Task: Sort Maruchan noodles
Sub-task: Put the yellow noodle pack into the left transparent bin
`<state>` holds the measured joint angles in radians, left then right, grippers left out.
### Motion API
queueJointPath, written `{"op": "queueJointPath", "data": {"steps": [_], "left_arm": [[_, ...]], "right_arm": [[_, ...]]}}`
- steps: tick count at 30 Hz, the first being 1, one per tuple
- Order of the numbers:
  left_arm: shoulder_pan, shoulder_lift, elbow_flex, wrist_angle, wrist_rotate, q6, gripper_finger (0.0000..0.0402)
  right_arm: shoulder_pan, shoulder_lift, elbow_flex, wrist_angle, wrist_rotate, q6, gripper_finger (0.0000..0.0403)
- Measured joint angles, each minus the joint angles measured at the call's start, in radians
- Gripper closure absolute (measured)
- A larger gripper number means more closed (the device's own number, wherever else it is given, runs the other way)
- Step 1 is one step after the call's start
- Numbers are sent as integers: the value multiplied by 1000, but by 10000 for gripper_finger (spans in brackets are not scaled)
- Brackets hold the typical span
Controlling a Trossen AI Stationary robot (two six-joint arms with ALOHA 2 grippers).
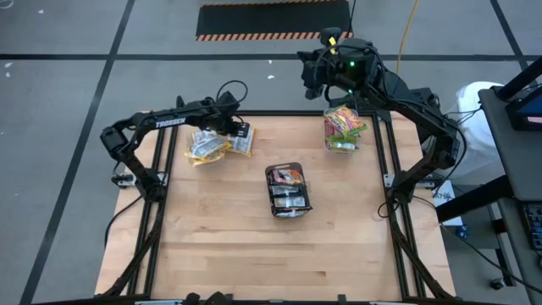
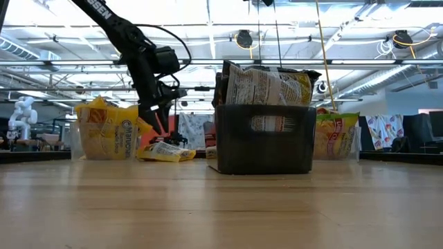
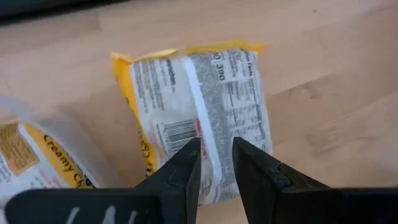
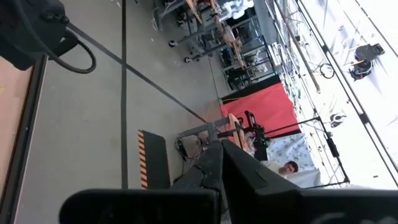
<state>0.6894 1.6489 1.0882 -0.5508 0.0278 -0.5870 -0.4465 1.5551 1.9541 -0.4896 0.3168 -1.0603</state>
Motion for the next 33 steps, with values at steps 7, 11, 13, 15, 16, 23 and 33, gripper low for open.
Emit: {"op": "queueJointPath", "data": {"steps": [7, 11, 13, 15, 16, 23, 33], "left_arm": [[12, 11, 0, -27, 50, -26, 304], [17, 13, 0, -22, 50, -26, 305], [20, 18, 0, -22, 50, -27, 305], [24, 18, 0, -22, 50, -27, 305], [24, 18, 0, -21, 50, -27, 305], [24, 21, 0, -20, 52, -40, 305], [15, 103, 0, 35, 90, -48, 305]], "right_arm": [[0, 0, 0, 0, 0, 0, 403], [0, 0, 0, 1, 0, 0, 403], [0, 0, 0, 2, 0, 0, 403], [0, 0, 0, 4, 0, 0, 403], [0, 0, 0, 5, 0, 0, 403], [0, 0, 0, 5, 0, -3, 403], [0, 0, 0, 6, 1, -23, 403]]}}
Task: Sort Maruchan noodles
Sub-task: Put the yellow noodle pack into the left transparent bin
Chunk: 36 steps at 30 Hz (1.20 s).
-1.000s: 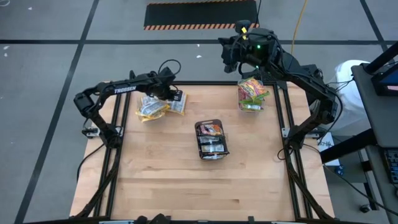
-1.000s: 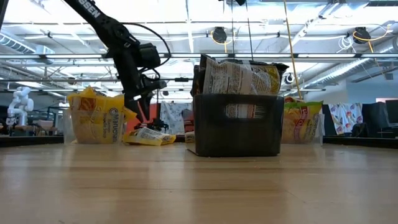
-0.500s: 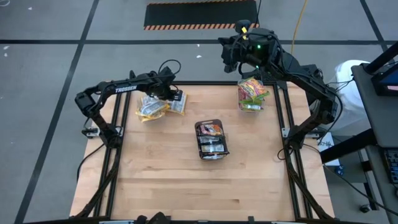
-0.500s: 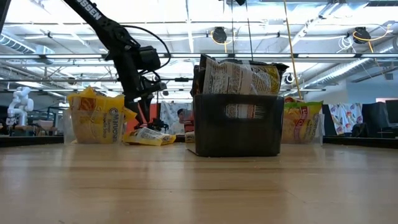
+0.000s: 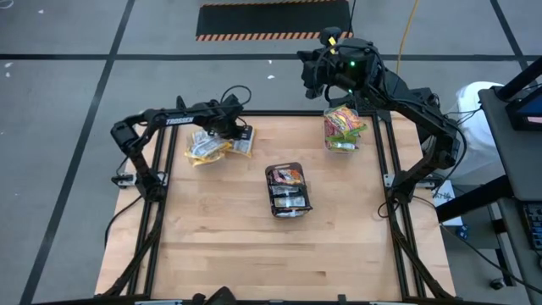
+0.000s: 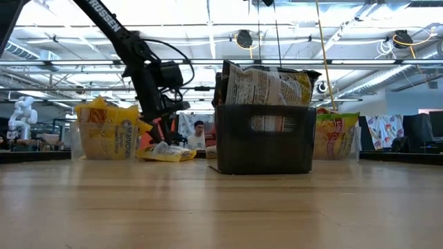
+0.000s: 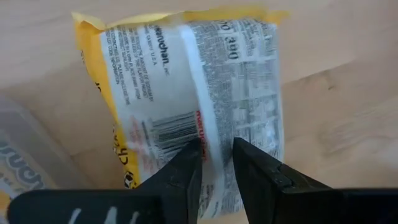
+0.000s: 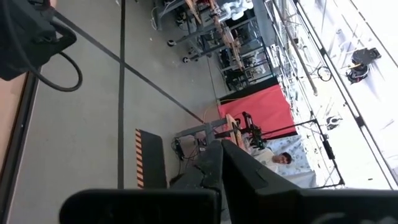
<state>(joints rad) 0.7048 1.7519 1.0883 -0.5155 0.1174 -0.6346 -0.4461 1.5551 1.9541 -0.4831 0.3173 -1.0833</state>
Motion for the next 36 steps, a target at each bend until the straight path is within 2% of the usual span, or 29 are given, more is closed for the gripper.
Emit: {"op": "queueJointPath", "data": {"steps": [12, 15, 20, 28, 36], "left_arm": [[1, 28, 3, 24, 7, 27, 307], [1, 28, 2, 23, -5, 29, 328], [1, 29, 1, 39, -21, 70, 392], [1, 14, -4, 98, -15, 86, 399], [4, -99, -4, 121, -11, 88, 400]], "right_arm": [[0, 0, 0, 1, 3, -10, 403], [0, 0, 0, 1, 3, -11, 403], [0, 0, 0, 1, 3, -11, 403], [0, 0, 0, 1, 3, -10, 403], [0, 0, 0, 1, 3, -10, 403]]}}
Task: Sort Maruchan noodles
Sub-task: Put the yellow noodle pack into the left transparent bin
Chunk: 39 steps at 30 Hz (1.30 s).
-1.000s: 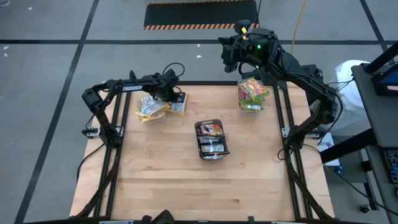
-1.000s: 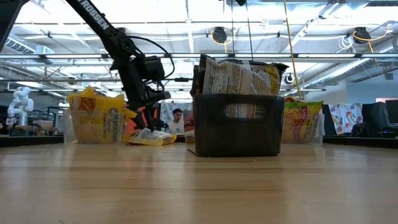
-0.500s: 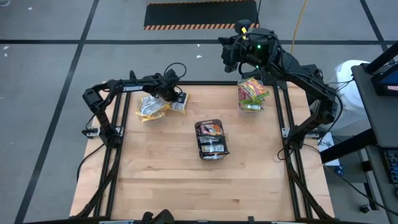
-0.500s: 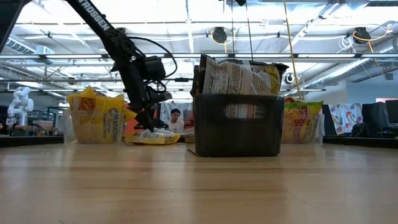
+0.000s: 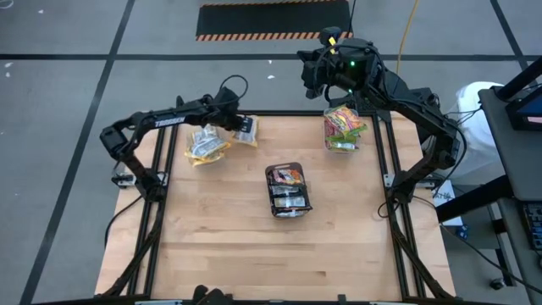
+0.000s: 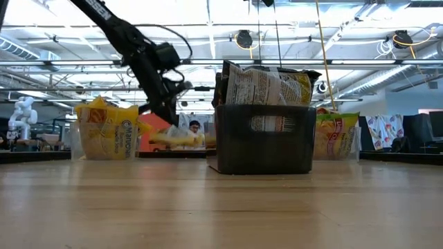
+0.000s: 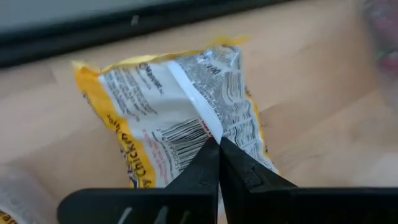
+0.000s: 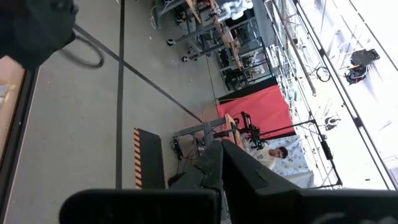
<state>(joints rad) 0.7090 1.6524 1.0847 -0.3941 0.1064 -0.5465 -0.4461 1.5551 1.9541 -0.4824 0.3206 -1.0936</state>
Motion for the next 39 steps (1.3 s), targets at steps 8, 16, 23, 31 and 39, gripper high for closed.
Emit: {"op": "queueJointPath", "data": {"steps": [8, 16, 23, 31, 39], "left_arm": [[4, -108, 2, 3, -22, 2, 401], [14, -232, 3, -36, -89, 19, 401], [25, -326, 3, -153, -91, 13, 401], [31, -407, 3, -408, -107, -15, 401], [31, -477, 3, -535, -108, -29, 401]], "right_arm": [[0, 0, 0, 0, 0, 0, 403], [0, 0, 0, 0, 0, 0, 403], [0, 0, 0, 1, 0, 0, 403], [0, 0, 0, 1, 0, 5, 403], [0, 0, 0, 15, 0, 7, 403]]}}
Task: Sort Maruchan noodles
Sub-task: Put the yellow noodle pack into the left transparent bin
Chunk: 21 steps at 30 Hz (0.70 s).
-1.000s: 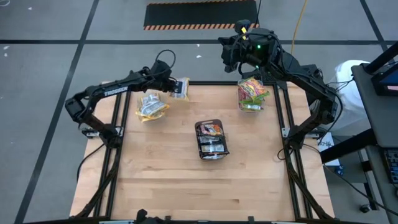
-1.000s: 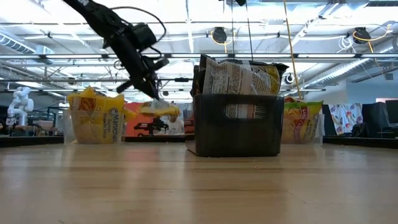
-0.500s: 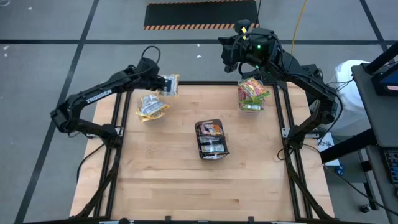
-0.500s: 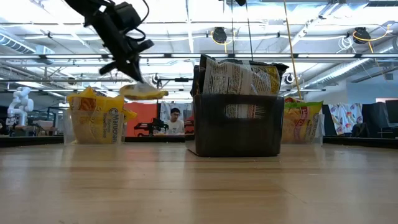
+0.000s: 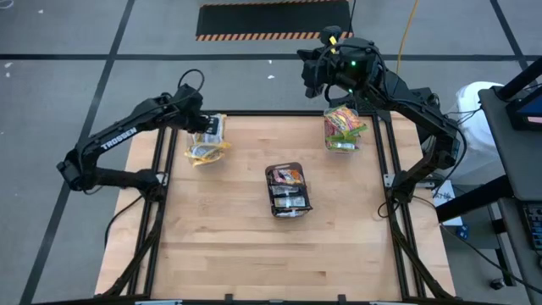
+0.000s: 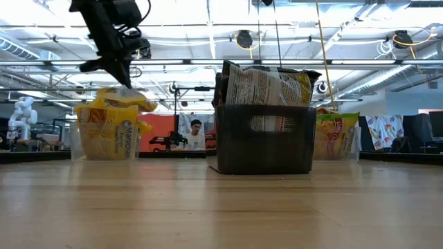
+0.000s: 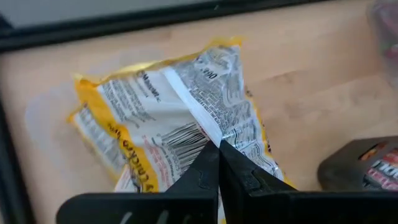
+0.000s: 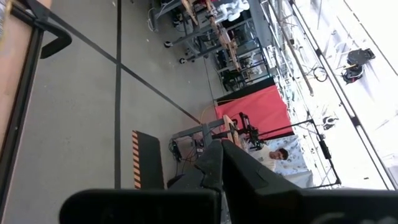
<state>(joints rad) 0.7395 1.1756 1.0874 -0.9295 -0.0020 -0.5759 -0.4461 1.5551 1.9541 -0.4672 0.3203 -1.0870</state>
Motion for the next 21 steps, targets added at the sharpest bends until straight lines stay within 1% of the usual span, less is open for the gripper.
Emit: {"op": "queueJointPath", "data": {"steps": [5, 10, 21], "left_arm": [[1, -15, 0, -106, -1, -32, 401], [8, 1, 0, -202, 1, -39, 401], [61, 40, 0, -167, 5, -31, 401]], "right_arm": [[0, 0, 0, 16, 0, -2, 403], [0, 0, 0, 38, 0, -6, 403], [0, 0, 0, 37, -1, -10, 403]]}}
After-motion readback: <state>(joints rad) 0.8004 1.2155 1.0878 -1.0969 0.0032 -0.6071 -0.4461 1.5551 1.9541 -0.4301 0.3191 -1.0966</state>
